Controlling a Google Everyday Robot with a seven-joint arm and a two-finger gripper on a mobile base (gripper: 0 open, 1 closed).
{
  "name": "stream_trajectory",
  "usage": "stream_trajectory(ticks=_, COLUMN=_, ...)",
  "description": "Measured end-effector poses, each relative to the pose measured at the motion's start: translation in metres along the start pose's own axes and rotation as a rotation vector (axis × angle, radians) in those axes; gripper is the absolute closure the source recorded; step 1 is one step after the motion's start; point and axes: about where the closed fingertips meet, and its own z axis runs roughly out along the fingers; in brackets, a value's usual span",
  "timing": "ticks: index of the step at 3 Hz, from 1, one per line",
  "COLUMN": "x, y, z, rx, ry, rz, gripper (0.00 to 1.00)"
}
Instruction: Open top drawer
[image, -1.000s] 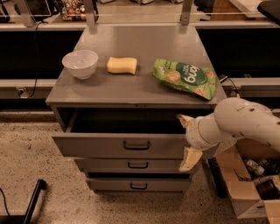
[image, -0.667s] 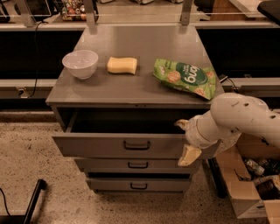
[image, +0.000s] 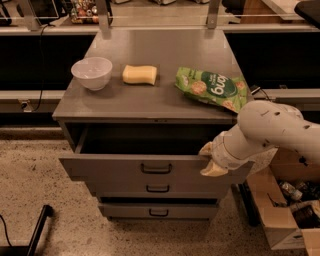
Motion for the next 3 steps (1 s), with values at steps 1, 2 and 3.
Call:
stream_trajectory(ticks=1, x=-0.005, y=0.017, z=-0.017, rx=-0.018, ry=-0.017, rz=0.01, gripper=0.67)
stream_trajectory(ticks=2, x=-0.023, y=0.038, z=-0.037, rx=-0.04, ry=-0.056, rz=-0.017, gripper=0.61)
stream_trajectory(ticks=3, x=-0.051, y=0.049, z=-0.07, rx=0.024, ry=-0.123, rz=-0.097, gripper=0.37)
